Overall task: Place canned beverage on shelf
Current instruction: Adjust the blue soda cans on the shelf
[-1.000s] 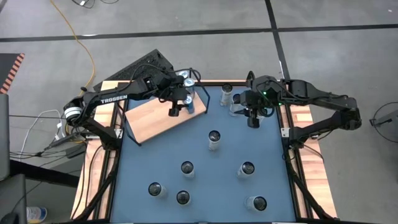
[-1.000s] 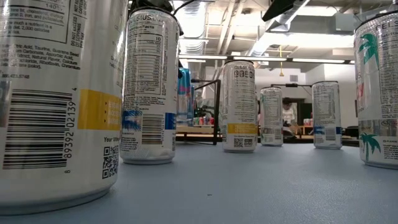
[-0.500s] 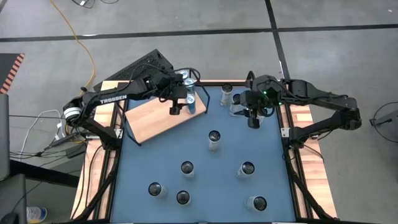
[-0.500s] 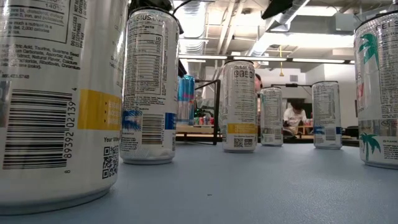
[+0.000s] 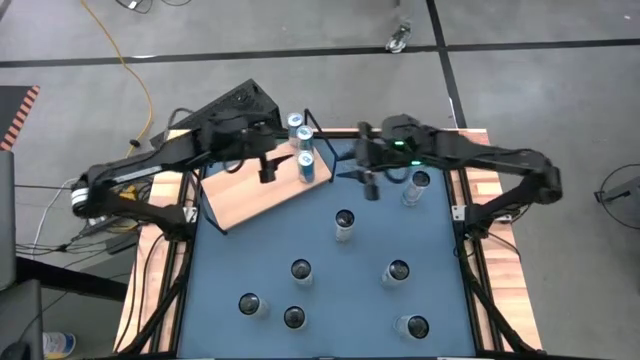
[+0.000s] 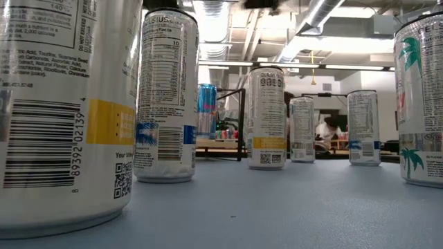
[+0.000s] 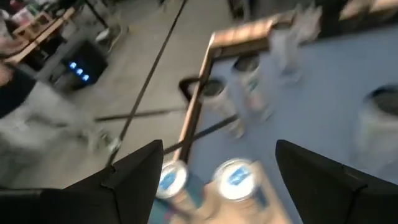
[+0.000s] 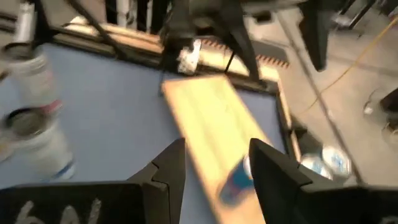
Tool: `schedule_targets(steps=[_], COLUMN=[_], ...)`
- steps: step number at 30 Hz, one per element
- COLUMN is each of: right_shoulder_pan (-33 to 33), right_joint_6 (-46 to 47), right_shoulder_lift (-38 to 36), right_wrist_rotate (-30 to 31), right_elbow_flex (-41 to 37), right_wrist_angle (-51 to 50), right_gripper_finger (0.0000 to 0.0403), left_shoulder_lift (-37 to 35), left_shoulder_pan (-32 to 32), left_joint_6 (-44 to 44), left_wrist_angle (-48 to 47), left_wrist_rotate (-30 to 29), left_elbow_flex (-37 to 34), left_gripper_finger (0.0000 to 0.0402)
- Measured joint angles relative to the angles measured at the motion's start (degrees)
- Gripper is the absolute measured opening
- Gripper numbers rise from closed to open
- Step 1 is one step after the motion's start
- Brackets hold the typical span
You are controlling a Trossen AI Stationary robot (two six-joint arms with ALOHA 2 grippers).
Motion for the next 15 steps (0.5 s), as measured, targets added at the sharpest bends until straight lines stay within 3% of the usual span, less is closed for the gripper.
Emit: schedule_targets(steps=[7, 15], right_shoulder_pan=[-2.56, -6.91], right_joint_6=[-2.53, 1.57], right_shoulder_lift=[12.98, 20.15], right_wrist_rotate=[0.0, 0.44], right_elbow_flex=[-0.11, 0.91], right_wrist_angle=[15.07, 20.55], right_gripper_finger=[0.018, 0.0278], left_shoulder_lift=[-9.81, -12.57], left_shoulder_pan=[-9.27, -17.32], left_joint_6=[-8.44, -10.36], left_wrist_angle=[-3.74, -6.87], left_wrist_rotate=[1.41, 1.04], left_elbow_flex=[0.0, -0.07], left_gripper_finger=[0.0297, 0.0297])
